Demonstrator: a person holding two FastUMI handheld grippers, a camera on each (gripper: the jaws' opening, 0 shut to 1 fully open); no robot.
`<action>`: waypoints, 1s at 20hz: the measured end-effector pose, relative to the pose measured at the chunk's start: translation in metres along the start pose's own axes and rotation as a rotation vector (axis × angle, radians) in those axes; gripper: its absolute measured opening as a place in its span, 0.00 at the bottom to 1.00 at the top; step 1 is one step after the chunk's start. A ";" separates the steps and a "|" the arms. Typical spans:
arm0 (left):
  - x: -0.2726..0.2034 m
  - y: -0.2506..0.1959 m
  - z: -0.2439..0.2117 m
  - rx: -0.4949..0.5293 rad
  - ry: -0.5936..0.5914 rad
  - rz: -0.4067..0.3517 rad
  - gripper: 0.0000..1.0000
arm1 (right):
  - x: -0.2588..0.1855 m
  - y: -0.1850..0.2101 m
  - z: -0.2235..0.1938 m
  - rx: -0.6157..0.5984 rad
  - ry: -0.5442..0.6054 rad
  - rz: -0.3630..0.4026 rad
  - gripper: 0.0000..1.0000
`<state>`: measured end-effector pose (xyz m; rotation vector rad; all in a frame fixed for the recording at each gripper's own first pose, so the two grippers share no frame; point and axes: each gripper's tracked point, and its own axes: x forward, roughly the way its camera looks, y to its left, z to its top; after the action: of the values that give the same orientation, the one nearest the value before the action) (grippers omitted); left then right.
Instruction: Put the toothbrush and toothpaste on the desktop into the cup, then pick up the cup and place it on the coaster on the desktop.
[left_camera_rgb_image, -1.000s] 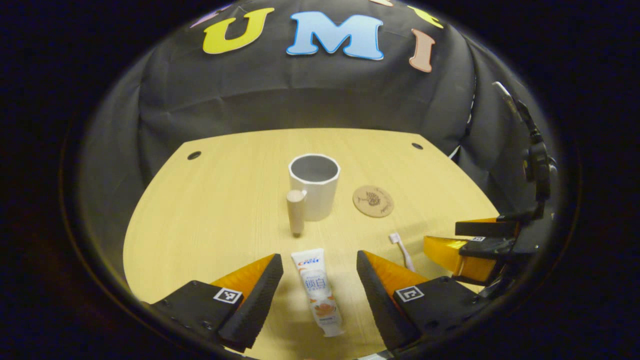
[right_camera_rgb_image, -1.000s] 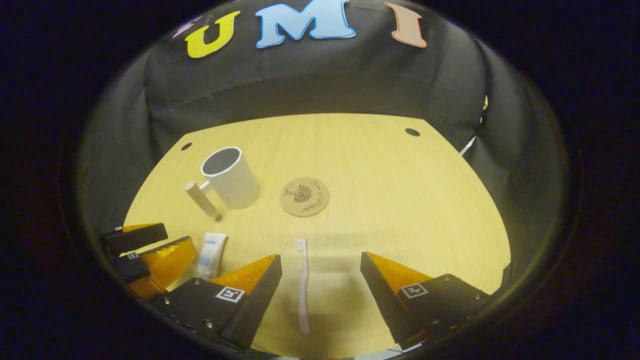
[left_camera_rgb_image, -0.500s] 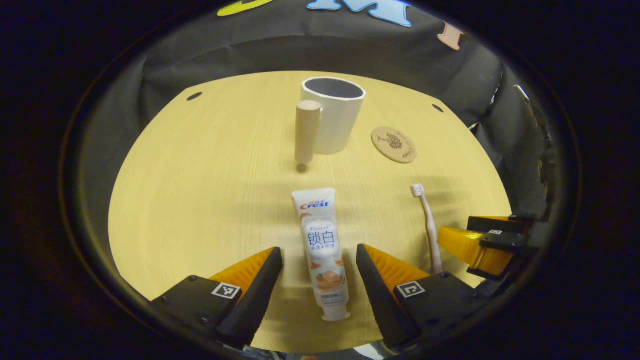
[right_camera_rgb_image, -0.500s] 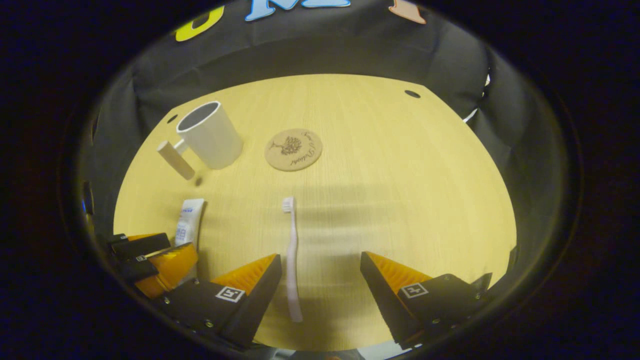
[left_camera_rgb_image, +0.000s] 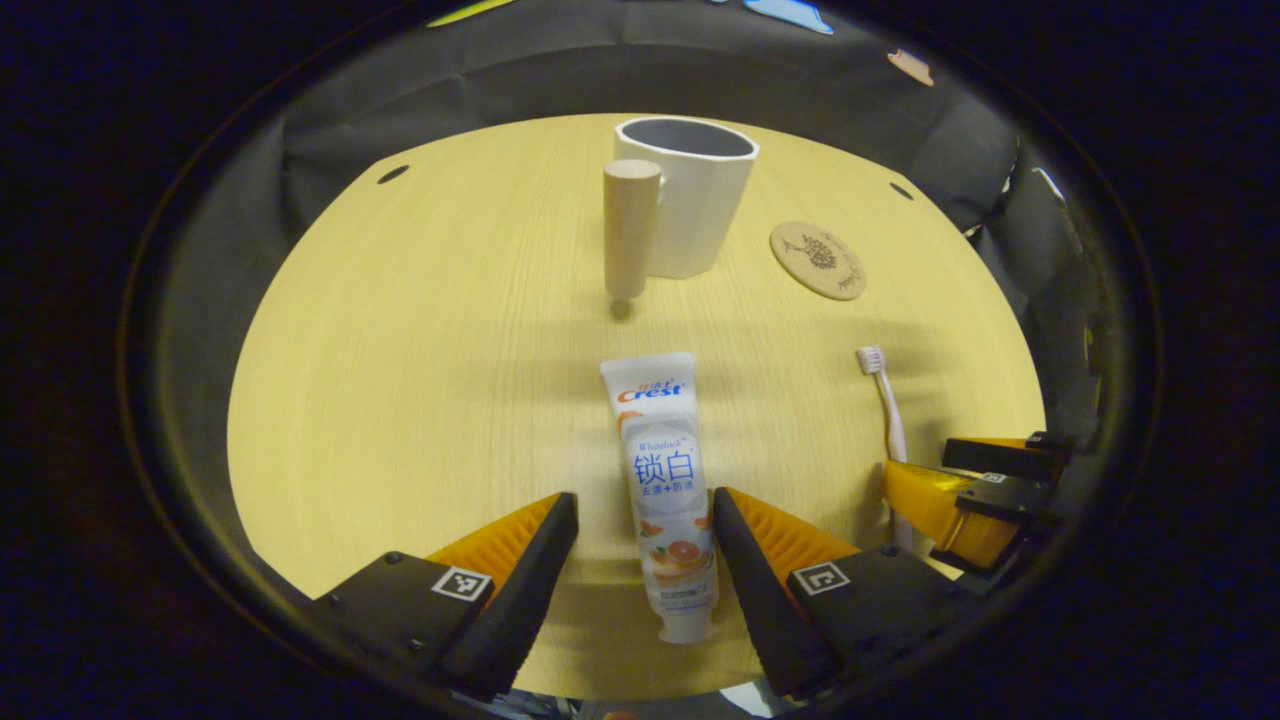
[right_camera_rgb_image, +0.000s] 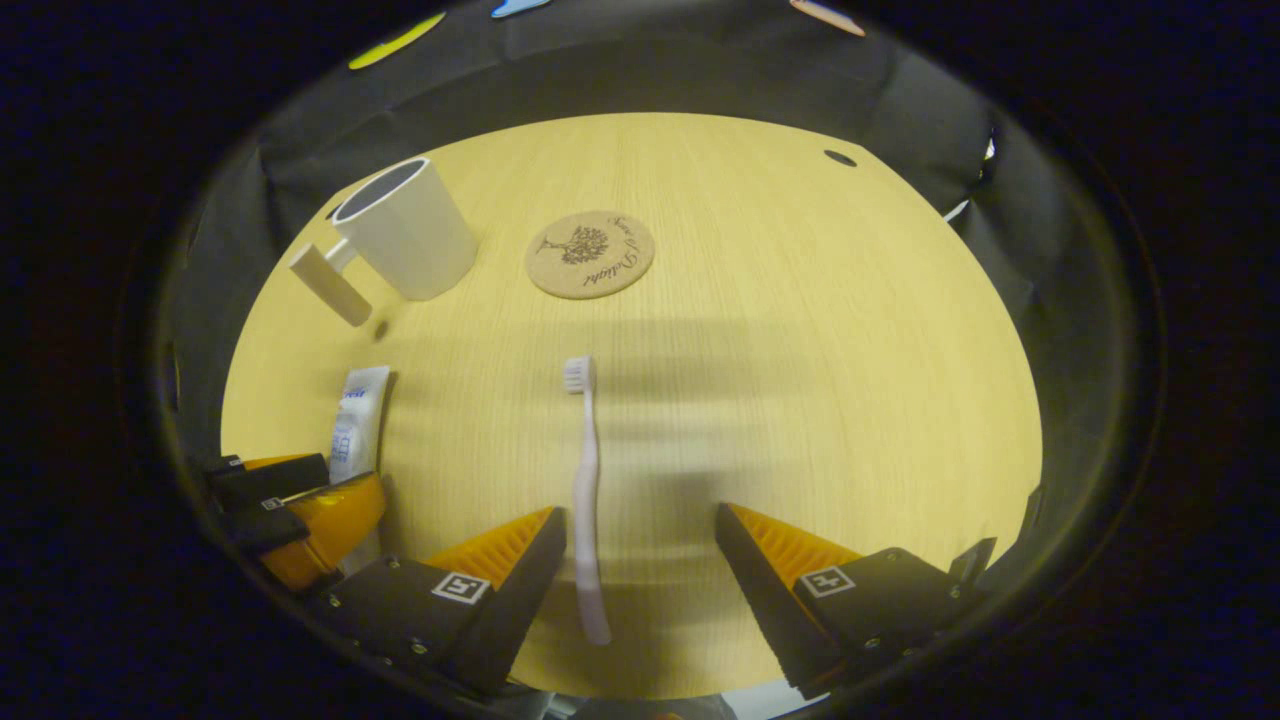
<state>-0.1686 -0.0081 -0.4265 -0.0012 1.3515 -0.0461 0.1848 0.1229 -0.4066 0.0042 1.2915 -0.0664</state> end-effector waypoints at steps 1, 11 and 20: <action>0.000 0.000 0.000 0.006 0.013 0.011 0.94 | -0.001 0.000 -0.002 -0.001 0.014 -0.002 0.96; 0.004 -0.002 0.002 0.043 0.125 0.035 0.94 | -0.007 0.002 -0.009 -0.025 0.255 -0.003 1.00; 0.009 -0.015 0.008 0.059 0.167 0.043 0.52 | -0.012 0.003 -0.008 -0.022 0.406 -0.006 0.64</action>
<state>-0.1591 -0.0239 -0.4327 0.0832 1.5159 -0.0507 0.1743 0.1265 -0.3976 -0.0053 1.6979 -0.0585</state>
